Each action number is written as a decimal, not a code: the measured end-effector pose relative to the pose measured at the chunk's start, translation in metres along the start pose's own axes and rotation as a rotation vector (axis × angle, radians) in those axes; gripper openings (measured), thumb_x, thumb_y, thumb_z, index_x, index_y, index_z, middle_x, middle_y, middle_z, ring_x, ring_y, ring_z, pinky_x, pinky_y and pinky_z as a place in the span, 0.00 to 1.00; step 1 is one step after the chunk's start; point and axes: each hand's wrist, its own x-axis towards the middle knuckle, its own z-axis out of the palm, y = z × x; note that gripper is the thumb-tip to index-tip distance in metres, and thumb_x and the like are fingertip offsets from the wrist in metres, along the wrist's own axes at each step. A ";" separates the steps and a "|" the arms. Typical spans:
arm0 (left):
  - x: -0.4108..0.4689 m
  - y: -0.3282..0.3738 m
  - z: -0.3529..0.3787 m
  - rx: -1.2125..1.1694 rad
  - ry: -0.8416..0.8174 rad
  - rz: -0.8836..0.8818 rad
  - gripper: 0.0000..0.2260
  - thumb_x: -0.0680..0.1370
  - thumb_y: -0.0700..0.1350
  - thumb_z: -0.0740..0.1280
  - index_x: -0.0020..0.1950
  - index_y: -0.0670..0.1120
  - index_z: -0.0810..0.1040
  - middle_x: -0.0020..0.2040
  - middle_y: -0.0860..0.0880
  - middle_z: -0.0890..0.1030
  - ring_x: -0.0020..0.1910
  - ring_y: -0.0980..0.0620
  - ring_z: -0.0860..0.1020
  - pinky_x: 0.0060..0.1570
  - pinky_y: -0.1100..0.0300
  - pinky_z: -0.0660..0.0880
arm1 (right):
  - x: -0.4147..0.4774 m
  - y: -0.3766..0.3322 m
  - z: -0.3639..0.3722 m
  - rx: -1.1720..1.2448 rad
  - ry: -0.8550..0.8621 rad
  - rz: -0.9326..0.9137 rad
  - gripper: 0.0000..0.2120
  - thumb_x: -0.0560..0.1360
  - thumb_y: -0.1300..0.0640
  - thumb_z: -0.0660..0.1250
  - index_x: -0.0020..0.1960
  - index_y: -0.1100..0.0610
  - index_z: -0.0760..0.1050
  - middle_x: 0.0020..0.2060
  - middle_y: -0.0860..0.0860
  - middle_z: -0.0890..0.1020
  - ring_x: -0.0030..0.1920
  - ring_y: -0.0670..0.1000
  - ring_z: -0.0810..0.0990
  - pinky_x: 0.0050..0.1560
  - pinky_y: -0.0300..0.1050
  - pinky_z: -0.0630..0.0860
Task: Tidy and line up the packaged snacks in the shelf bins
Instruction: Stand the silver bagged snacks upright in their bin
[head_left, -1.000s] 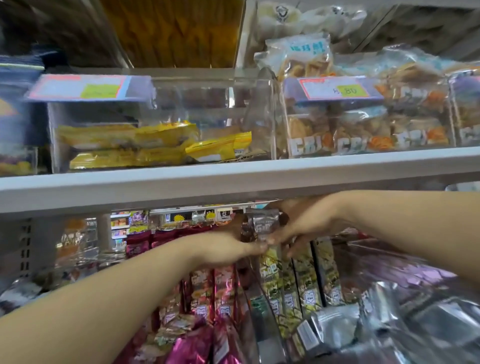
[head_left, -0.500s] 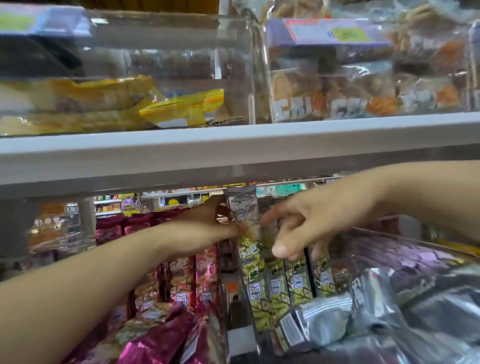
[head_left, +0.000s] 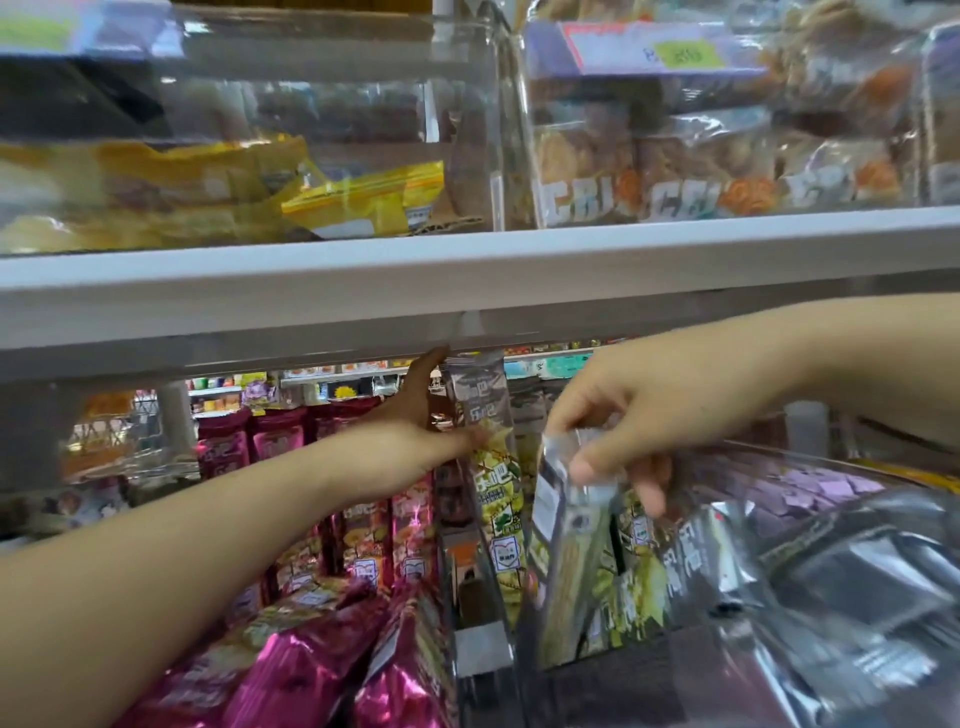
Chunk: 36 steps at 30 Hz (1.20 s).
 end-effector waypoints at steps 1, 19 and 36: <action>-0.002 0.001 0.000 0.035 -0.006 -0.002 0.40 0.73 0.58 0.68 0.75 0.62 0.45 0.56 0.48 0.78 0.42 0.51 0.76 0.40 0.65 0.72 | 0.002 0.006 -0.001 0.047 0.059 -0.001 0.03 0.79 0.62 0.62 0.50 0.58 0.74 0.30 0.46 0.82 0.32 0.47 0.83 0.33 0.34 0.77; -0.005 0.002 0.005 0.210 -0.107 0.049 0.35 0.75 0.56 0.68 0.75 0.58 0.50 0.75 0.51 0.57 0.68 0.53 0.66 0.59 0.66 0.62 | 0.016 0.047 -0.007 -0.271 0.697 0.007 0.18 0.71 0.59 0.71 0.50 0.41 0.68 0.36 0.45 0.74 0.29 0.42 0.71 0.31 0.34 0.68; 0.000 0.000 0.004 0.742 -0.020 0.558 0.21 0.80 0.55 0.57 0.72 0.65 0.59 0.76 0.57 0.47 0.75 0.52 0.48 0.73 0.51 0.57 | 0.043 0.047 0.000 -0.247 0.408 0.050 0.29 0.76 0.56 0.68 0.72 0.44 0.59 0.56 0.50 0.81 0.55 0.51 0.79 0.56 0.38 0.73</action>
